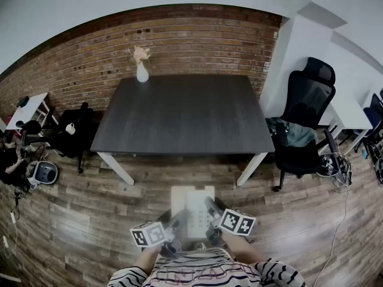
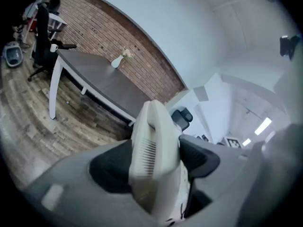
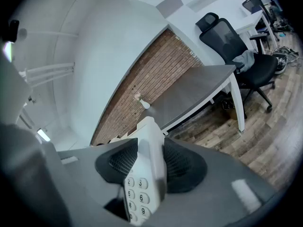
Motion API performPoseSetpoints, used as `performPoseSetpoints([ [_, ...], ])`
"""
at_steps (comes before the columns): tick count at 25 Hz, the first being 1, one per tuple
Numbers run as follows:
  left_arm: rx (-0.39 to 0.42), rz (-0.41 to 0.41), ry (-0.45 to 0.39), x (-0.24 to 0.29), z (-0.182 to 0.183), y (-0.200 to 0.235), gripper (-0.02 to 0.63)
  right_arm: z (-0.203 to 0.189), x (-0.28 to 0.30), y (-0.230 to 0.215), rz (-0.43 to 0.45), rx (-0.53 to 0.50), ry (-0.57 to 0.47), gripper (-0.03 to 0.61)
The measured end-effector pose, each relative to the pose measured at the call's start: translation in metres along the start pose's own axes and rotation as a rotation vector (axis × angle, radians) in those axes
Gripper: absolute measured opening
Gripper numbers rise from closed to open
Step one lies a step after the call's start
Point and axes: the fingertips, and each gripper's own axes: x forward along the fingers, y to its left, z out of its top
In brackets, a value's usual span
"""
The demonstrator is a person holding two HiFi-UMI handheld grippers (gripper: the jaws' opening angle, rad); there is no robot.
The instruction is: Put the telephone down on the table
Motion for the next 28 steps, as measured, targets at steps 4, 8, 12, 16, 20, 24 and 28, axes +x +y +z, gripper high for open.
performPoseSetpoints([
  [4, 0.005, -0.001, -0.014, 0.005, 0.001, -0.002, 0.308, 0.006, 0.001, -0.003, 0.013, 0.004, -0.004, 0.164],
  [8, 0.006, 0.0, -0.03, 0.011, 0.004, 0.0, 0.31, 0.012, 0.007, -0.005, 0.034, 0.0, -0.001, 0.163],
  [12, 0.001, -0.002, -0.035, 0.025, 0.012, 0.007, 0.31, 0.02, 0.022, -0.011, 0.034, -0.003, 0.001, 0.163],
  [16, -0.004, -0.02, -0.029, 0.04, 0.025, 0.018, 0.31, 0.028, 0.039, -0.015, 0.022, -0.005, -0.008, 0.161],
  [20, -0.007, -0.046, -0.009, 0.06, 0.048, 0.032, 0.31, 0.043, 0.065, -0.018, -0.003, -0.003, -0.027, 0.16],
  [24, -0.003, -0.068, 0.025, 0.079, 0.082, 0.048, 0.31, 0.059, 0.098, -0.014, -0.03, 0.016, -0.053, 0.16],
  [28, 0.009, -0.088, 0.058, 0.097, 0.123, 0.064, 0.31, 0.079, 0.134, -0.006, -0.052, 0.038, -0.082, 0.16],
])
